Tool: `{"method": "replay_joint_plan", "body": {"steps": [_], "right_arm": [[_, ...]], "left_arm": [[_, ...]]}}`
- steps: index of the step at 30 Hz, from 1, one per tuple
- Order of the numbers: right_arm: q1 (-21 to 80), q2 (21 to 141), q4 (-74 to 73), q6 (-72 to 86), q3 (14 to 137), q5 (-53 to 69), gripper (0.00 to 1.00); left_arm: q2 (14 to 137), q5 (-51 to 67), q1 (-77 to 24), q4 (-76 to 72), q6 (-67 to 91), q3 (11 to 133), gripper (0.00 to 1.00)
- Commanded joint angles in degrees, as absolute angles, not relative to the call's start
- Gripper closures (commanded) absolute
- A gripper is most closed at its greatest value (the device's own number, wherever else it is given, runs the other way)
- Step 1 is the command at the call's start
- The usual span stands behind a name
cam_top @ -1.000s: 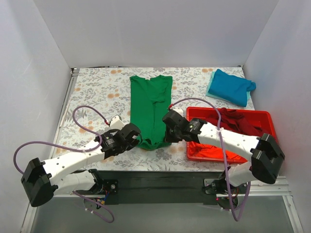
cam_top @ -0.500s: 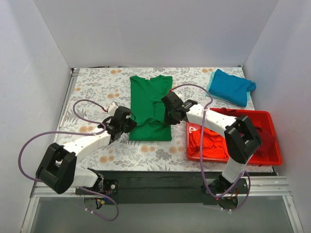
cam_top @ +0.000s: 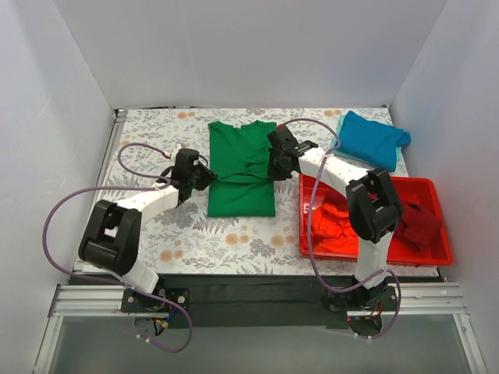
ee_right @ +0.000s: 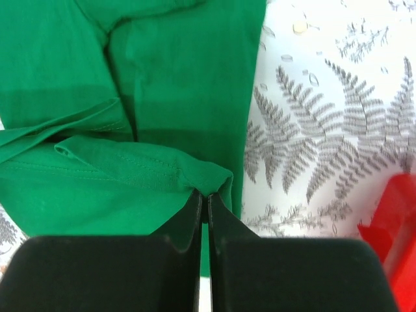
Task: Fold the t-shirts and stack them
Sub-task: Fold the tshirt
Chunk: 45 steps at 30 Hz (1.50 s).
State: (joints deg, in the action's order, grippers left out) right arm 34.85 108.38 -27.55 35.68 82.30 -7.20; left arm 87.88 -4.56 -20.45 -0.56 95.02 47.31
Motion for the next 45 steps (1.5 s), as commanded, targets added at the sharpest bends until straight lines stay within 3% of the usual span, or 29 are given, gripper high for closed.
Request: {"method": "replay_joint_plan", "body": {"steps": [1, 10, 11, 12, 13, 15, 16, 19, 28, 45], "right_arm": [[33.5, 110.6, -27.2, 33.0, 86.7, -5.2, 0.99], [32.3, 116.5, -29.1, 31.5, 92.7, -4.0, 0.99], [32.1, 117.0, -29.4, 31.4, 93.6, -3.6, 0.99], [31.8, 117.0, -29.6, 31.3, 94.0, -3.3, 0.97], [31.7, 116.9, -29.8, 30.9, 94.4, -3.1, 0.78], [31.6, 115.5, -30.0, 30.3, 95.4, -3.5, 0.64], [31.3, 114.7, -30.0, 30.1, 95.6, -3.8, 0.56], [31.4, 111.2, -30.1, 29.1, 96.0, -4.8, 0.46], [32.2, 104.2, -29.7, 27.8, 87.1, -1.2, 0.40], [40.6, 98.6, -24.3, 34.6, 66.9, -3.3, 0.48]], "left_arm": [[90.5, -0.9, -18.8, -2.0, 93.3, 50.2, 1.00], [95.4, -0.9, -17.7, -0.3, 91.9, 54.7, 1.00], [96.5, -0.7, -17.3, 1.9, 91.5, 55.6, 0.93], [96.7, -0.9, -17.1, 2.6, 91.2, 57.1, 0.62], [96.7, -1.2, -17.1, 3.2, 91.1, 57.9, 0.47], [95.4, -2.8, -16.9, 5.2, 89.7, 59.3, 0.25], [94.8, -3.2, -16.9, 5.7, 89.0, 60.4, 0.23], [91.3, -4.5, -16.9, 7.5, 86.9, 60.6, 0.20], [79.9, -2.0, -17.0, 7.8, 83.5, 48.0, 0.19], [70.2, -0.4, -17.5, 11.7, 79.5, 34.6, 0.21]]}}
